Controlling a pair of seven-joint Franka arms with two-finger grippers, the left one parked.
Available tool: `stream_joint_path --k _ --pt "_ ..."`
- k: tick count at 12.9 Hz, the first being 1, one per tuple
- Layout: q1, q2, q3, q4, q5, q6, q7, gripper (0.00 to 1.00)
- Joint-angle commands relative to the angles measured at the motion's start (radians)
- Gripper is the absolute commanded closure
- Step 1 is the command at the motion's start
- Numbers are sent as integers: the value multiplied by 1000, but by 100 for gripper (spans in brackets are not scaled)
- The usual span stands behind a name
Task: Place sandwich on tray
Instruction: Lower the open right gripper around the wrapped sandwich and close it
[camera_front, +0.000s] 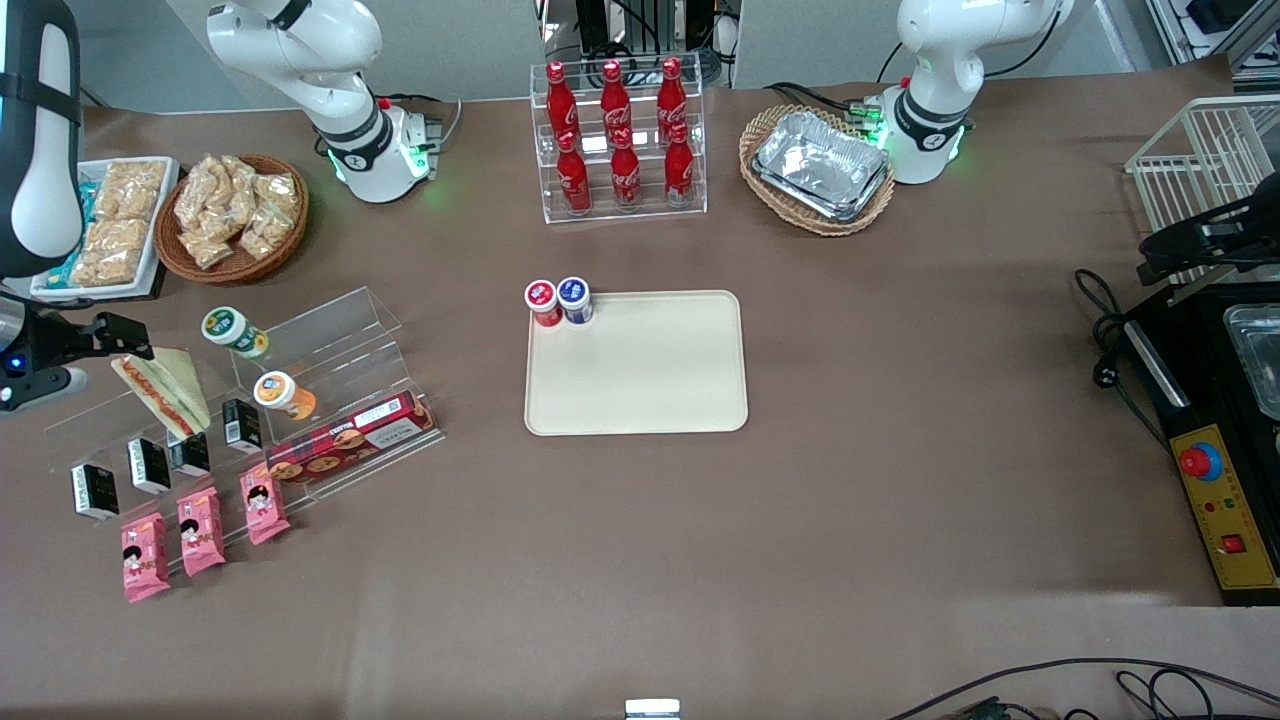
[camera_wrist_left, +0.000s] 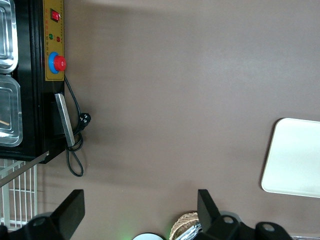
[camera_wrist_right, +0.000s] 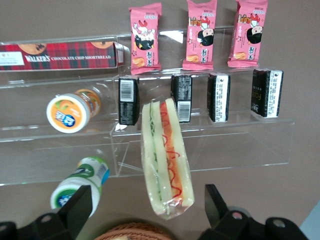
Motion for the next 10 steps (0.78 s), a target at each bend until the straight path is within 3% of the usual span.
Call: stream_joint_path --k 1,10 --pt "-16 20 -22 -40 -13 69 -118 0" --pt "-37 15 -31 -182 4 198 -163 0"
